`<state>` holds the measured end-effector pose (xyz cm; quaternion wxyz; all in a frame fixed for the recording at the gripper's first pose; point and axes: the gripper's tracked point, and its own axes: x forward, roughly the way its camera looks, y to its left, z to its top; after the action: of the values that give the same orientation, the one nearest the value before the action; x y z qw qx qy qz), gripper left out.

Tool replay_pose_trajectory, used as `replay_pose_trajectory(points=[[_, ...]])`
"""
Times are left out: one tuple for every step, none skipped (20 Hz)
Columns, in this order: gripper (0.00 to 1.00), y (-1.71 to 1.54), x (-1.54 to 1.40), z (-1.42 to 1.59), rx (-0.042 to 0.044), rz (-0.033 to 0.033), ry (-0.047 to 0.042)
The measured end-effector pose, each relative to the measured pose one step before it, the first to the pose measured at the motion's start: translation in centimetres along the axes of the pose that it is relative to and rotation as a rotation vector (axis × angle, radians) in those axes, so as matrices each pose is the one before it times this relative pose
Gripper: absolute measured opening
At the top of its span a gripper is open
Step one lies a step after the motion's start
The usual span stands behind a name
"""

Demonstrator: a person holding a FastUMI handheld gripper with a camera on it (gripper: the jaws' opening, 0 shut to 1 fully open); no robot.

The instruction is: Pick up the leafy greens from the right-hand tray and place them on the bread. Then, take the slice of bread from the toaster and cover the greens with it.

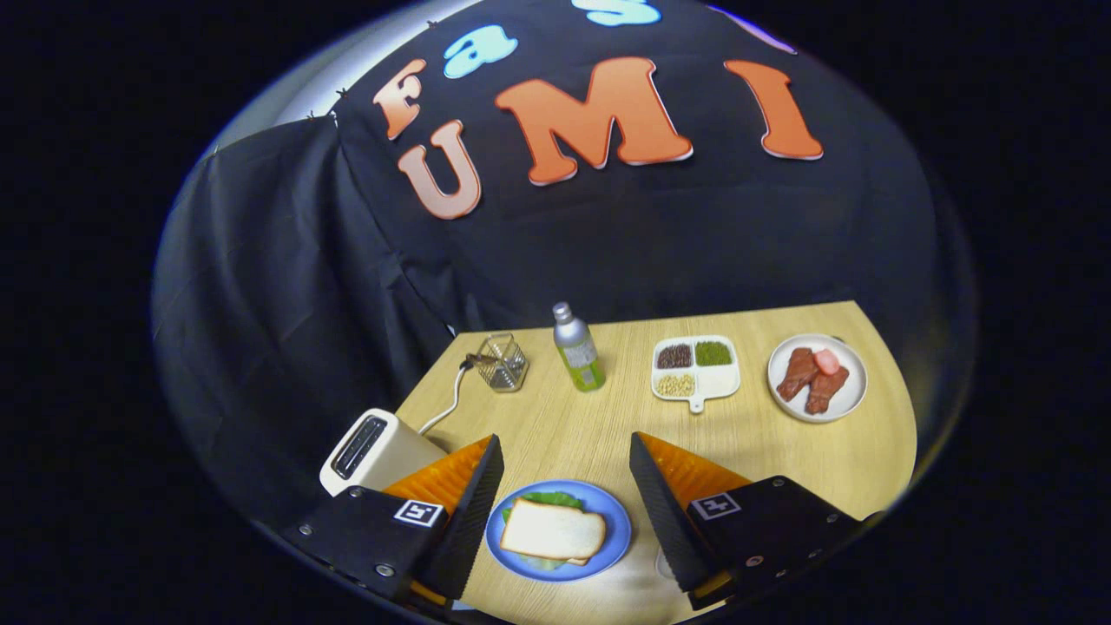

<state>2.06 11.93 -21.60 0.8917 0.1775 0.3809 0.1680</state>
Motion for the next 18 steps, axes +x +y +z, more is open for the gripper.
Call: replay_pose_trajectory(points=[[0.88, 0.127, -0.930, 1.539, -0.01557, -0.00668, -0.03901], [0.88, 0.005, -0.891, 1.508, -0.01755, -0.00857, -0.03951], [0.88, -0.085, -0.977, 1.396, -0.02109, -0.01091, -0.04038], [0.90, -0.255, -1.008, 1.473, -0.02260, -0.01118, -0.04005], [0.90, -0.145, -0.969, 1.368, -0.01949, -0.01017, -0.03557], [0.92, -0.051, -0.795, 1.421, -0.01364, -0.00704, -0.03486], [0.92, 0.006, -0.783, 1.222, -0.00969, -0.00824, -0.03464], [0.93, -0.055, -0.657, 1.301, -0.00942, -0.00825, -0.03794], [0.93, -0.364, -0.618, 1.379, -0.01144, -0.01382, -0.03872], [0.94, -0.164, -0.582, 1.333, -0.01679, -0.01249, -0.04162], [0.94, -0.354, -0.370, 1.241, -0.01842, -0.01959, -0.03571], [0.95, -0.491, -0.227, 1.085, -0.01725, -0.01919, -0.03518], [0.95, -0.409, -0.404, 1.029, -0.01520, -0.02090, -0.03051], [0.96, -0.482, -0.349, 0.931, -0.01579, -0.01601, -0.03147], [0.96, -0.171, -0.503, 0.404, -0.01370, -0.01640, -0.02582], [0.96, -0.289, -0.224, 0.621, -0.01361, -0.01357, -0.02218], [0.96, -0.283, -0.260, 0.713, -0.01053, -0.01270, -0.02221], [0.96, -0.506, 0.149, 1.031, -0.00956, -0.01172, -0.01981]])
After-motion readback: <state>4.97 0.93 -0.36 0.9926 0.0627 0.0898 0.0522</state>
